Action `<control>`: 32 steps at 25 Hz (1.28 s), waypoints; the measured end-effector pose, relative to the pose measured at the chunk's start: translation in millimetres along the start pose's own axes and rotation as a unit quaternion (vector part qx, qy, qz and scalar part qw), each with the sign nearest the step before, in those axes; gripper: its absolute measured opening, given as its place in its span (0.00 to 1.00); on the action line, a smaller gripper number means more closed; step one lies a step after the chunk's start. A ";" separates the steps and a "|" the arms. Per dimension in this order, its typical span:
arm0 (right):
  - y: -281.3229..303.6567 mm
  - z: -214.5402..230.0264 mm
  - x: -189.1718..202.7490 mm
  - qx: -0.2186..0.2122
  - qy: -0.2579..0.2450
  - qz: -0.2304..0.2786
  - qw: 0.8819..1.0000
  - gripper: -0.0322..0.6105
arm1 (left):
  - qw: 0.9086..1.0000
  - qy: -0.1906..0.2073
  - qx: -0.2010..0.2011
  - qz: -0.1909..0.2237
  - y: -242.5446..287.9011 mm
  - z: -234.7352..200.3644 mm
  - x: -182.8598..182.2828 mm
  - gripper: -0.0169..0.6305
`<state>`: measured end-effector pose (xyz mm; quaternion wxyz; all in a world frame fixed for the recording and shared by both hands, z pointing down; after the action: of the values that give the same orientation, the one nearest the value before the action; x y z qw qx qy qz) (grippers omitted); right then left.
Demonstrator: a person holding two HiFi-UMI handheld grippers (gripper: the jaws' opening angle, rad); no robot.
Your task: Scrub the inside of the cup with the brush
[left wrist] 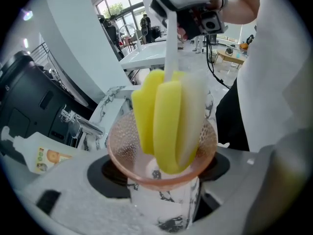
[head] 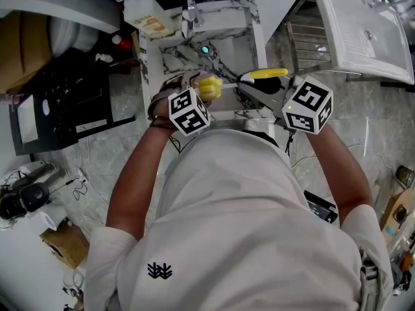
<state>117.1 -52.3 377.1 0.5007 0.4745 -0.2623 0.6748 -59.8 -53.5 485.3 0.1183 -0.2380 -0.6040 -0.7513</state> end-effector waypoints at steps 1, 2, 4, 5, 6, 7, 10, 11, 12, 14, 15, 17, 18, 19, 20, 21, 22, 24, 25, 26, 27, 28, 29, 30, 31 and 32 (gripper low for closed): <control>-3.6 -0.3 -2.3 0.002 0.001 0.004 1.000 0.12 | 1.000 -0.002 -0.002 -0.002 -0.4 -1.2 1.7 0.61; -7.2 -0.4 -4.7 0.004 0.002 0.008 1.000 0.12 | 1.000 -0.005 -0.004 -0.003 -1.2 -2.4 3.3 0.61; -14.1 -1.0 -9.4 0.006 0.002 0.016 1.000 0.12 | 1.000 -0.010 -0.008 -0.002 -2.8 -4.7 5.5 0.61; -17.1 -2.0 -11.7 0.008 0.001 0.020 1.000 0.12 | 1.000 -0.011 -0.009 -0.002 -3.3 -5.4 6.4 0.61; -19.9 -3.2 -14.2 0.009 -0.001 0.024 1.000 0.12 | 1.000 -0.012 -0.010 -0.003 -3.6 -6.1 7.6 0.61; -22.4 -4.7 -16.7 0.012 -0.004 0.028 1.000 0.12 | 1.000 -0.014 -0.011 -0.003 -4.0 -6.9 9.1 0.61; -31.0 -7.3 -23.7 0.023 -0.010 0.040 0.999 0.12 | 1.000 -0.024 -0.018 -0.002 -5.9 -10.8 14.3 0.61; -34.7 -6.9 -25.1 0.029 -0.011 0.042 0.999 0.12 | 0.999 -0.029 -0.021 0.000 -6.6 -12.2 15.6 0.61; -38.5 -5.9 -25.6 0.036 -0.012 0.043 0.998 0.12 | 0.999 -0.033 -0.024 0.001 -7.4 -13.4 16.8 0.61; -45.8 -2.8 -24.6 0.049 -0.010 0.044 0.998 0.12 | 0.999 -0.039 -0.028 0.005 -9.7 -15.4 18.6 0.61; -48.8 -1.1 -23.5 0.056 -0.009 0.043 0.997 0.12 | 0.999 -0.042 -0.030 0.007 -10.8 -16.4 19.3 0.61; -53.3 1.5 -20.6 0.069 -0.011 0.040 0.997 0.12 | 0.998 -0.049 -0.033 0.013 -12.8 -18.4 20.1 0.61; -54.5 2.3 -18.9 0.075 -0.012 0.038 0.996 0.12 | 0.998 -0.054 -0.034 0.017 -14.1 -19.5 20.3 0.61; -55.2 2.7 -17.0 0.080 -0.014 0.035 0.996 0.12 | 0.997 -0.059 -0.034 0.022 -15.6 -20.5 20.4 0.61; -55.7 2.8 -14.9 0.086 -0.017 0.033 0.996 0.12 | 0.997 -0.065 -0.035 0.027 -17.3 -21.4 20.3 0.61; -56.1 2.6 -12.8 0.091 -0.020 0.029 0.995 0.12 | 0.996 -0.071 -0.036 0.033 -19.1 -22.0 20.0 0.61; -56.5 2.3 -10.8 0.095 -0.023 0.026 0.995 0.12 | 0.996 -0.077 -0.036 0.039 -20.6 -22.5 19.5 0.61; -56.5 2.0 -7.7 0.101 -0.025 0.021 0.994 0.12 | 0.994 -0.090 -0.037 0.052 -23.4 -23.6 19.2 0.61; -55.9 2.0 -6.2 0.104 -0.025 0.019 0.994 0.12 | 0.993 -0.096 -0.038 0.057 -24.9 -24.4 19.6 0.61; -55.1 1.9 -4.6 0.106 -0.024 0.018 0.994 0.12 | 0.992 -0.102 -0.039 0.063 -26.7 -25.2 20.1 0.61; -54.3 1.5 -2.9 0.109 -0.022 0.017 0.994 0.12 | 0.991 -0.110 -0.039 0.070 -28.9 -26.0 20.5 0.61; -53.6 1.0 -1.2 0.112 -0.020 0.016 0.993 0.12 | 0.989 -0.120 -0.040 0.079 -31.5 -26.8 20.7 0.61; -52.8 0.3 0.3 0.115 -0.019 0.014 0.993 0.12 | 0.986 -0.133 -0.042 0.090 -34.3 -28.0 20.7 0.61; -51.8 -0.2 1.7 0.119 -0.020 0.011 0.993 0.12 | 0.983 -0.144 -0.044 0.100 -37.3 -29.5 20.8 0.61; -50.6 -0.8 3.3 0.122 -0.023 0.007 0.992 0.12 | 0.981 -0.153 -0.045 0.109 -40.2 -30.7 21.0 0.61; -49.4 -1.6 5.2 0.125 -0.027 0.002 0.992 0.12 | 0.980 -0.158 -0.047 0.115 -42.9 -31.5 21.5 0.61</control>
<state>161.9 -31.0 375.1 0.4286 0.5505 -0.1902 0.6907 -105.0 -71.1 454.5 0.0961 -0.4270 -0.5478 -0.7130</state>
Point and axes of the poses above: the fingertips, and each gripper's own axes: y forward along the fingers, z to its right, x out of its underside, the point moved 8 cm from there along -y, backward along the fingers, and after that the axes turned 12 degrees about z, right-handed, at the moved point
